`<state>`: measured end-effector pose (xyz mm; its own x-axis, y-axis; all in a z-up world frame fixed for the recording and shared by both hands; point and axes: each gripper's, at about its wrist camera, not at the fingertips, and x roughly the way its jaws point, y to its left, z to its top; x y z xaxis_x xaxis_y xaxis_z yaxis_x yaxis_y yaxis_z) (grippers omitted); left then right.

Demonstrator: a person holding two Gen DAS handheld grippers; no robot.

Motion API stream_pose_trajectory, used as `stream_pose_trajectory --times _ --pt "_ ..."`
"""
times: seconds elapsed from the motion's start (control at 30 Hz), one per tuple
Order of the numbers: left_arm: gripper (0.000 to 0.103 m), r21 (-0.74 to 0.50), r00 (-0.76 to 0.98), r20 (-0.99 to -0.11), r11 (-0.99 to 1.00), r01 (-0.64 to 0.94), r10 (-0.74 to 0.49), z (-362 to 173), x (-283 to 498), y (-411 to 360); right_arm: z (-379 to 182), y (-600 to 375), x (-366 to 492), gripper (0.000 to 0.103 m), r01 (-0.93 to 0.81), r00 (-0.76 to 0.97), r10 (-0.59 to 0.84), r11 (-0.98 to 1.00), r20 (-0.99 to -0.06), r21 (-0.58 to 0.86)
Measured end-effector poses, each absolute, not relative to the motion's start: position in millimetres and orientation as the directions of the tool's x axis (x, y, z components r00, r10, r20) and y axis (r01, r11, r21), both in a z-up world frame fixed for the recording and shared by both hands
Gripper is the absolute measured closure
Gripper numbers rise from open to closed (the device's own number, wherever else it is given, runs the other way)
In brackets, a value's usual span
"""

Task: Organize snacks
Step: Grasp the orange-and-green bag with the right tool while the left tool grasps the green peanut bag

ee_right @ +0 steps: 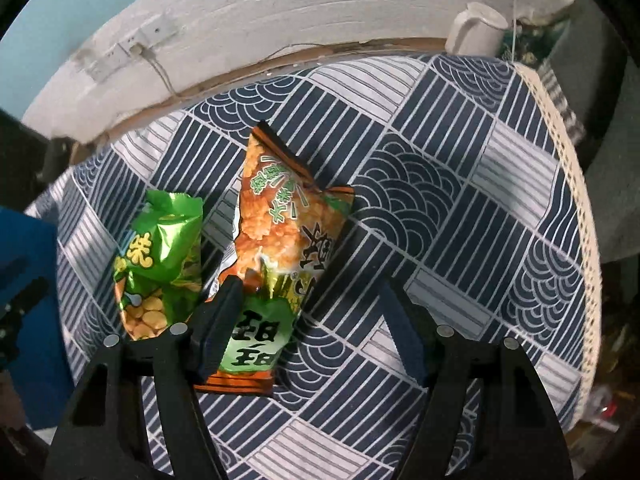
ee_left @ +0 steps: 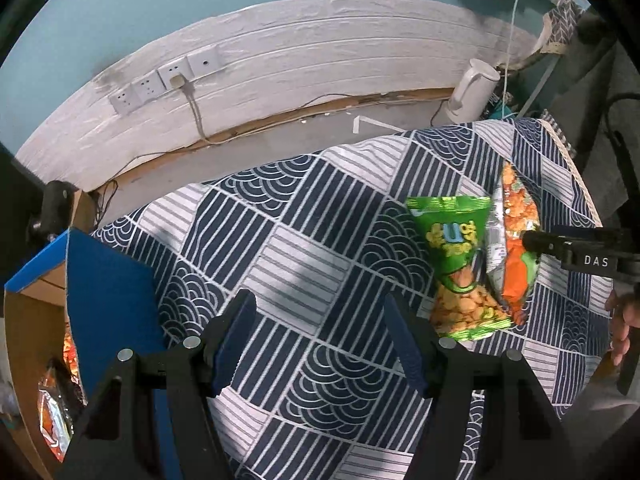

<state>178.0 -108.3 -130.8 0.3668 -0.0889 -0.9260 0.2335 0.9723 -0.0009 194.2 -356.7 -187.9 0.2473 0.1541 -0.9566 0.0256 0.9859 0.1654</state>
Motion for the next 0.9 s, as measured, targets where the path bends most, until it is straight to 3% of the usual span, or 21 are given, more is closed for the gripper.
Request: stream_pose_trajectory --times 0.37,0.43,0.47,0.57,0.9 --pt "0.030 0.014 0.347 -0.935 0.973 0.230 -0.069 -140.5 175.1 -114.8 -215.4 -336.1 197.5 0.031 0.028 0.223 0.252 0.964 -0.942 0.264" --pt "0.030 0.015 0.347 -0.935 0.973 0.230 -0.068 -142.0 175.6 -116.0 -218.2 -332.3 196.4 0.039 0.016 0.216 0.248 0.966 -0.944 0.257" --pt "0.030 0.012 0.347 -0.935 0.973 0.232 -0.071 -142.6 175.8 -117.0 -218.7 -331.4 194.9 0.053 0.002 0.214 0.251 0.966 -0.944 0.257" --pt "0.030 -0.007 0.340 -0.937 0.974 0.228 -0.086 -145.7 176.8 -120.0 -215.7 -330.1 192.8 0.063 -0.043 0.212 0.208 0.978 -0.955 0.203" --pt "0.023 -0.167 0.287 -0.930 0.961 0.222 -0.228 -152.2 186.4 -157.2 -189.5 -377.2 171.2 0.066 -0.109 0.258 0.071 0.993 -0.964 0.044"
